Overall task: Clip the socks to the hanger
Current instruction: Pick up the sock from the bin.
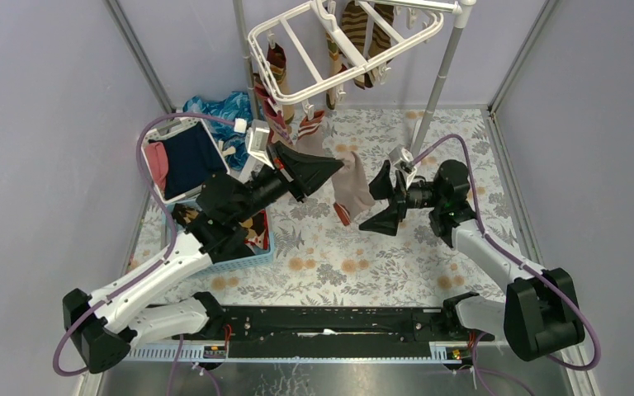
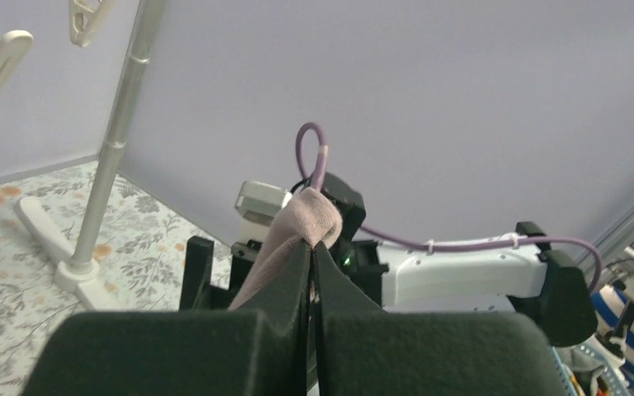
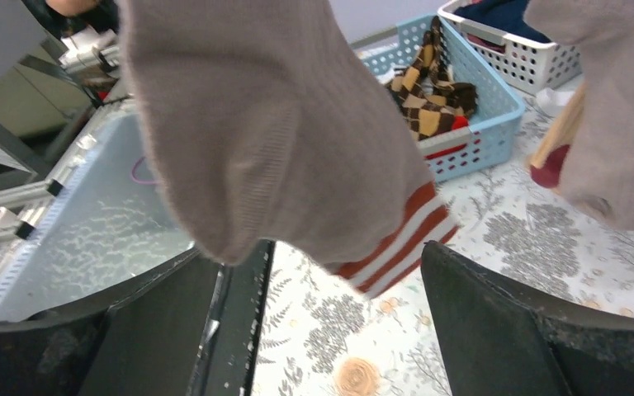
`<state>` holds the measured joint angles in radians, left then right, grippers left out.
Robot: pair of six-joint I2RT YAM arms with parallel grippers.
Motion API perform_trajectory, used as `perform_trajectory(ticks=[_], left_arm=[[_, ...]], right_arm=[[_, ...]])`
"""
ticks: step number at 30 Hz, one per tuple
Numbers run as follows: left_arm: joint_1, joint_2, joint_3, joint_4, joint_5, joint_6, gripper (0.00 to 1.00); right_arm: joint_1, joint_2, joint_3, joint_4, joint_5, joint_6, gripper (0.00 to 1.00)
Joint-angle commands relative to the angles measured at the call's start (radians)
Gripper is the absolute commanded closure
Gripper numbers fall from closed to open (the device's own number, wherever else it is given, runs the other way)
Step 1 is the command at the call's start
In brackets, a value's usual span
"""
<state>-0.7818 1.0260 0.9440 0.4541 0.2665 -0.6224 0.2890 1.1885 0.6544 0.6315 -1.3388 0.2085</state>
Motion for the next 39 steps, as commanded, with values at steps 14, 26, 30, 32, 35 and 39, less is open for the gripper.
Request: perform_trajectory(ticks=[14, 26, 30, 32, 35, 39], left_arm=[[-0.219, 0.080, -0.017, 0.237, -0.416, 0.082, 1.00], [-0.220, -0.081, -0.183, 0.210, -0.566, 0.195, 0.91], [-0.220, -0.225, -0.299, 0.100, -0.560, 0.262, 0.65], [-0.220, -0.321, -0.368, 0.034, -0.538, 0.290, 0.50], [-0.219, -0.495, -0.470, -0.044, -0.462, 0.340, 0.40], [-0.220, -0.628, -0.601, -0.023, -0.354, 0.305, 0.36]], right_arm=[[0.047, 0.010, -0.026, 0.382, 0.186, 0.357, 0.16], [0.046, 0.012, 0.085, 0.182, -0.011, 0.279, 1.00], [0.001, -0.022, 0.138, 0.048, -0.113, 0.186, 1.00], [-0.029, -0.036, 0.188, -0.187, -0.135, 0.025, 1.00], [-0.034, -0.029, 0.342, -0.938, -0.031, -0.629, 1.00], [-0.034, 0.009, 0.413, -1.306, 0.043, -0.814, 1.00]])
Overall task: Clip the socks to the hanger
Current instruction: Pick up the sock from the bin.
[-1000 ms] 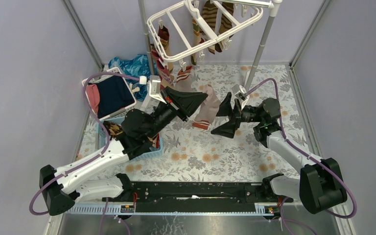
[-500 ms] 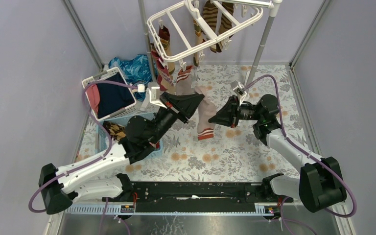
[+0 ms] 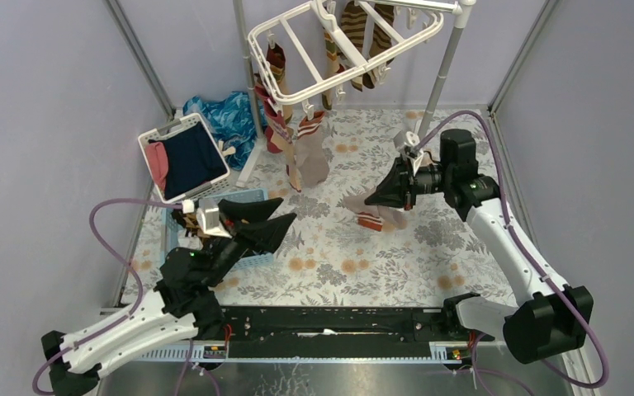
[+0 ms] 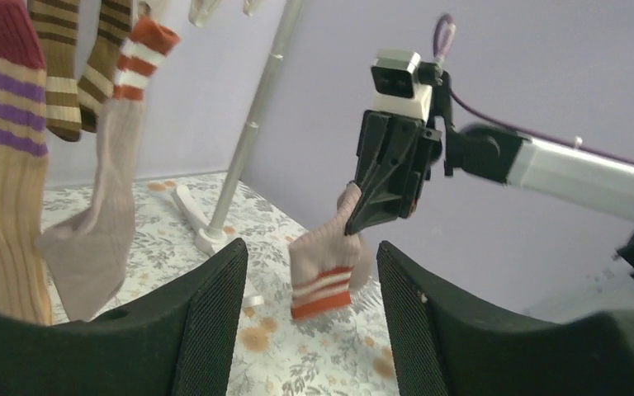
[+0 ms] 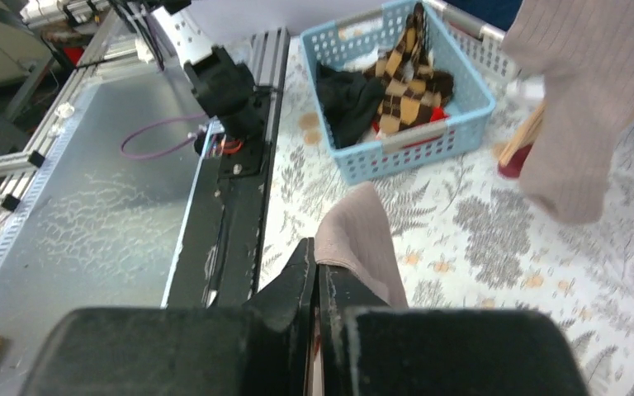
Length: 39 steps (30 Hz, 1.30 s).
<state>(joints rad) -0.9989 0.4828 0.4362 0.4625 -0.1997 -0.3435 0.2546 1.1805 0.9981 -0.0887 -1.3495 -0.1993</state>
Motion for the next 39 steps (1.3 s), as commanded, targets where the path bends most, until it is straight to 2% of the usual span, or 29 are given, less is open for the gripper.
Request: perform_trajectory(ticks=[1, 2, 3, 4, 6, 7, 8, 9, 12, 13, 16, 21, 23, 29, 33, 39], left_arm=[[-0.003, -0.090, -0.116, -0.009, 0.150, 0.017, 0.36], [-0.003, -0.081, -0.137, 0.025, 0.206, 0.018, 0.36], [-0.003, -0.057, -0.152, 0.065, 0.272, 0.013, 0.35], [-0.004, -0.015, -0.159, 0.114, 0.333, 0.005, 0.35], [-0.012, 0.100, -0.146, 0.192, 0.436, 0.002, 0.35], [-0.024, 0.161, -0.129, 0.210, 0.454, 0.028, 0.35], [-0.049, 0.211, -0.114, 0.213, 0.456, 0.091, 0.35], [-0.079, 0.256, -0.105, 0.212, 0.444, 0.175, 0.35], [-0.180, 0.359, -0.112, 0.232, 0.339, 0.521, 0.34], [-0.211, 0.385, -0.116, 0.241, 0.316, 0.636, 0.33], [-0.243, 0.467, -0.136, 0.305, 0.252, 0.870, 0.31], [-0.290, 0.631, -0.168, 0.516, 0.063, 1.092, 0.31], [-0.314, 0.707, -0.189, 0.658, -0.004, 1.151, 0.31], [-0.366, 1.007, -0.177, 1.110, -0.113, 1.198, 0.31], [-0.417, 1.209, -0.068, 1.144, -0.255, 1.292, 0.29], [-0.415, 1.321, 0.041, 1.148, -0.357, 1.358, 0.33]], right_arm=[[-0.001, 0.023, 0.052, -0.581, 0.037, -0.372, 1.00], [-0.006, 0.025, -0.004, -0.520, 0.002, -0.304, 1.00], [-0.014, 0.018, -0.066, -0.389, -0.051, -0.179, 1.00], [-0.022, 0.000, -0.155, -0.172, -0.078, 0.023, 1.00], [-0.030, -0.034, -0.335, 0.400, -0.026, 0.516, 1.00], [-0.032, -0.029, -0.398, 0.622, -0.017, 0.667, 1.00], [-0.033, -0.015, -0.425, 0.734, -0.011, 0.766, 1.00], [-0.034, -0.002, -0.423, 0.746, -0.008, 0.795, 1.00], [-0.040, 0.016, -0.347, 0.463, 0.040, 0.636, 1.00], [-0.040, 0.019, -0.338, 0.420, 0.062, 0.629, 1.00], [-0.042, 0.022, -0.361, 0.497, 0.112, 0.740, 1.00], [-0.041, 0.041, -0.397, 0.620, 0.154, 0.900, 1.00], [-0.042, 0.053, -0.399, 0.645, 0.161, 0.942, 1.00], [-0.043, 0.061, -0.419, 0.727, 0.217, 1.086, 1.00], [-0.047, 0.050, -0.425, 0.726, 0.271, 1.161, 1.00], [-0.060, 0.053, -0.435, 0.763, 0.277, 1.242, 1.00]])
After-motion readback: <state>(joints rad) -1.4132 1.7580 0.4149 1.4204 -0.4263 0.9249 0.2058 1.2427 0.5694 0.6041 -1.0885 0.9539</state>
